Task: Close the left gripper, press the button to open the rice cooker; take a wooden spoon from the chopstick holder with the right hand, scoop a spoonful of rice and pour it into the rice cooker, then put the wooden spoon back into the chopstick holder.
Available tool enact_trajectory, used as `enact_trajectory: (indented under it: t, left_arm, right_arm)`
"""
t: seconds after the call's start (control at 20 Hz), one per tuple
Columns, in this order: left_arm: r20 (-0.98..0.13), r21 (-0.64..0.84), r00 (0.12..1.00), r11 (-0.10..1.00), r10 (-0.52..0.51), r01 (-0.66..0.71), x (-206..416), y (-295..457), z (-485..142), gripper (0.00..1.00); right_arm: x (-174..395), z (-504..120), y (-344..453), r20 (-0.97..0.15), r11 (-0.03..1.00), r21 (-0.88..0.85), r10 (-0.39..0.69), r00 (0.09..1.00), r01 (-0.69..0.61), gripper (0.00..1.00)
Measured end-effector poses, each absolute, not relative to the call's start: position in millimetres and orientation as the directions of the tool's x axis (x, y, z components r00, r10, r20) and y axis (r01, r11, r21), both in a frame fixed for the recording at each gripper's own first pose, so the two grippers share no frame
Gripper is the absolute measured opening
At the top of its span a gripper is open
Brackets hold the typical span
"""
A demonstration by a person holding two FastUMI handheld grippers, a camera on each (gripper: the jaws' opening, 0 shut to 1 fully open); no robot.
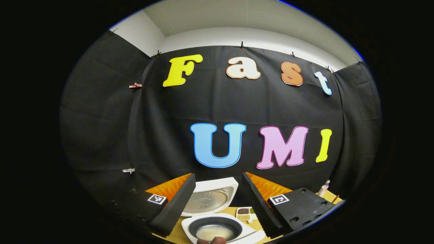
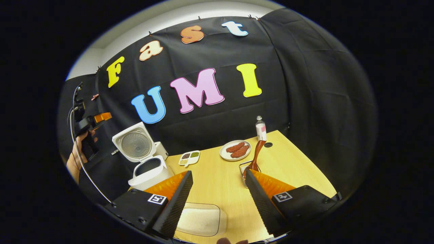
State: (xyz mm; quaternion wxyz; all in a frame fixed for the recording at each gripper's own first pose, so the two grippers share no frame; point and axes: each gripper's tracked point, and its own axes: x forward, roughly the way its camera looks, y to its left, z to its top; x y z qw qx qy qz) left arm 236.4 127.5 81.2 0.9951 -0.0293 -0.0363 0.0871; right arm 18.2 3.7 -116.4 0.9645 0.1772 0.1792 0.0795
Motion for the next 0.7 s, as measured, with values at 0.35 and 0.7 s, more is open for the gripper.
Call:
enact_trajectory:
  t: [0.35, 0.7]
  left_arm:
    - [-0.006, -0.027, 0.965, 0.965, 0.261, -0.261, 321, 179, 50, 0.95]
    - [-0.105, -0.040, 0.956, 0.960, 0.273, -0.279, 383, 199, 9, 0.95]
  right_arm:
    - [3, -111, 29, -0.327, 0.938, 0.331, 0.215, 0.920, -0.101, 0.98]
    - [-15, -111, 16, -0.365, 0.942, 0.333, 0.175, 0.914, -0.047, 0.98]
